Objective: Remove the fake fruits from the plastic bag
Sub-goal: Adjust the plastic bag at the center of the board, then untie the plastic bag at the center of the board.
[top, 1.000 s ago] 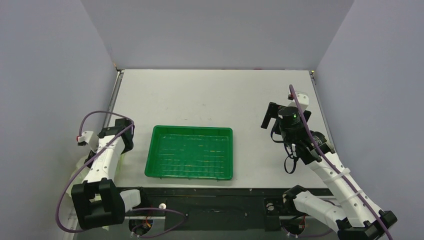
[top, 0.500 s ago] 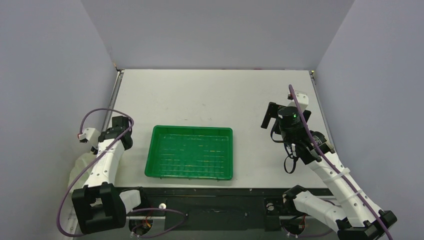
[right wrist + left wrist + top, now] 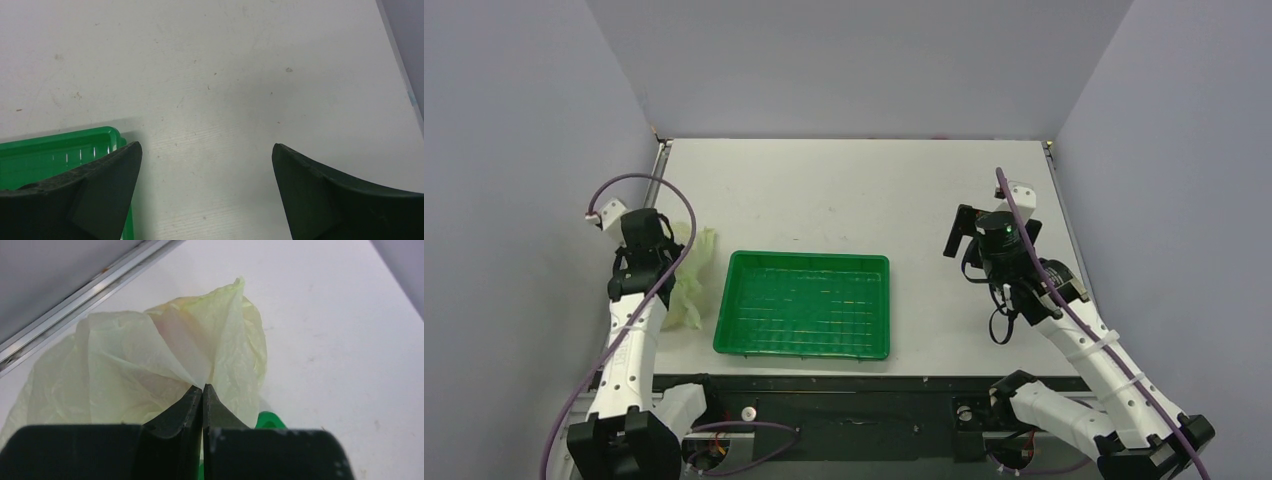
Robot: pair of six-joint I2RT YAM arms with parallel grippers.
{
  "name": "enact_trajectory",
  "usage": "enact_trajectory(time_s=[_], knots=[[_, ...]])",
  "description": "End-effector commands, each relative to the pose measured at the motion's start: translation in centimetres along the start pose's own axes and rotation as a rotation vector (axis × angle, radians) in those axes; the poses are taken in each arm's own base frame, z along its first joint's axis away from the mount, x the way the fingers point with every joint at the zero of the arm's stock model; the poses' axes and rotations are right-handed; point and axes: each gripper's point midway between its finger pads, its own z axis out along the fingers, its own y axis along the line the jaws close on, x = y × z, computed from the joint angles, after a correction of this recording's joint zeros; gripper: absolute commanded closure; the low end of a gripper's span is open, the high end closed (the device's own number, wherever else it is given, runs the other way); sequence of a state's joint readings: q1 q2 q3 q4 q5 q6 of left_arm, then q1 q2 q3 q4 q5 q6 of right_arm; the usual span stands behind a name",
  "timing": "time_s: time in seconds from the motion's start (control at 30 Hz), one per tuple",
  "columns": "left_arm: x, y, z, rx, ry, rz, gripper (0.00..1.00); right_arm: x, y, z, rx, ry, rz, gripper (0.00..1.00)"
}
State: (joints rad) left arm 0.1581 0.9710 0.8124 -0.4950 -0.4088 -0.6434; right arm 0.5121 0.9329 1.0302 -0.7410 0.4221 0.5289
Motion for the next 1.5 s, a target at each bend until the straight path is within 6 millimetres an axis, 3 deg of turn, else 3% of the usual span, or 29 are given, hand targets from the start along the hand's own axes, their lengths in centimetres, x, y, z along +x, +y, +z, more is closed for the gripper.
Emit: enact_trajectory(time_s=[0.0, 0.03, 0.17, 0.3, 0.4, 0.5, 0.53, 0.57, 0.6, 0.63, 0.67, 0.7, 0.73, 0.77, 0.8, 0.83, 0.87, 0.9, 0.97, 1.17, 1.2, 1.3, 1.33, 1.37, 1.47], knots=[[-4.0, -9.2, -0.6, 0.386, -0.046, 0.027, 1.00, -1.7, 1.0, -0.4, -0.034, -0.035, 0.024, 0.02], [-4.6, -10.5, -0.5, 0.438, -0.065, 0.018, 1.00, -1.8, 1.0, -0.5, -0.037, -0.036, 0.024, 0.02], [-3.8, -15.3, 1.3, 0.594, 0.033, 0.051, 1.00, -1.6, 1.9, -0.3, -0.068, -0.014, 0.025, 0.02], [-3.5, -20.0, 1.9, 0.763, 0.141, 0.102, 1.00, -1.1, 4.3, 0.5, -0.150, 0.028, 0.019, 0.02], [-3.0, -23.1, 2.8, 0.865, 0.228, 0.104, 1.00, -1.3, 7.4, 1.6, -0.247, 0.040, 0.015, 0.03], [-0.5, -25.0, 2.8, 0.983, 0.385, 0.109, 1.00, -1.1, 11.3, 3.0, -0.336, 0.059, -0.011, 0.05], [0.3, -25.4, 3.4, 0.993, 0.420, 0.105, 1.00, -2.1, 12.9, 3.0, -0.381, 0.032, -0.001, 0.06], [0.7, -25.7, 3.1, 1.016, 0.447, 0.105, 1.00, -1.4, 14.4, 3.7, -0.400, 0.052, -0.018, 0.06], [1.2, -25.9, 3.4, 1.018, 0.466, 0.096, 1.00, -2.6, 16.0, 3.6, -0.443, 0.022, 0.000, 0.06], [1.4, -26.1, 3.1, 1.037, 0.481, 0.095, 1.00, -1.7, 17.7, 4.4, -0.465, 0.049, -0.015, 0.07], [1.3, -26.3, 2.9, 1.047, 0.485, 0.095, 1.00, -3.1, 19.3, 4.3, -0.501, 0.013, 0.009, 0.07], [1.3, -26.3, 2.8, 1.051, 0.490, 0.097, 1.00, -2.0, 20.9, 5.3, -0.517, 0.042, -0.003, 0.07], [1.5, -26.2, 2.9, 1.045, 0.496, 0.097, 1.00, -3.3, 22.5, 5.2, -0.548, 0.016, 0.033, 0.07], [1.7, -26.0, 3.1, 1.037, 0.500, 0.095, 1.00, -2.2, 24.1, 5.9, -0.574, 0.048, 0.031, 0.08], [1.8, -26.0, 3.2, 1.032, 0.506, 0.089, 0.97, -3.4, 25.7, 5.8, -0.612, 0.028, 0.076, 0.08], [1.9, -25.9, 3.3, 1.026, 0.517, 0.086, 0.86, -2.3, 27.0, 6.5, -0.628, 0.057, 0.078, 0.08], [1.8, -25.8, 3.2, 1.026, 0.517, 0.091, 0.79, -3.3, 28.2, 6.4, -0.652, 0.038, 0.121, 0.08], [1.4, -25.8, 2.9, 1.016, 0.506, 0.094, 0.67, -2.7, 29.2, 7.1, -0.657, 0.051, 0.129, 0.08], [0.2, -25.7, 2.3, 1.006, 0.455, 0.113, 0.59, -2.3, 30.8, 7.8, -0.668, 0.065, 0.154, 0.08], [-2.8, -23.0, 1.1, 0.849, 0.294, 0.215, 0.53, -1.7, 34.6, 8.4, -0.761, 0.078, 0.265, 0.08], [-3.5, -22.7, 1.0, 0.820, 0.263, 0.222, 0.53, -0.8, 35.4, 8.6, -0.771, 0.098, 0.265, 0.08], [-5.3, -21.4, -0.9, 0.747, 0.216, 0.248, 0.52, -0.5, 37.9, 8.3, -0.816, 0.108, 0.285, 0.08], [-6.3, -21.0, -1.9, 0.735, 0.181, 0.247, 0.52, 0.7, 38.8, 8.5, -0.818, 0.124, 0.281, 0.08], [-6.5, -20.6, -2.3, 0.727, 0.172, 0.249, 0.52, 0.2, 39.7, 8.2, -0.835, 0.114, 0.306, 0.08], [-7.0, -19.2, -4.3, 0.731, 0.106, 0.260, 0.52, 1.8, 42.3, 8.6, -0.831, 0.100, 0.355, 0.08]])
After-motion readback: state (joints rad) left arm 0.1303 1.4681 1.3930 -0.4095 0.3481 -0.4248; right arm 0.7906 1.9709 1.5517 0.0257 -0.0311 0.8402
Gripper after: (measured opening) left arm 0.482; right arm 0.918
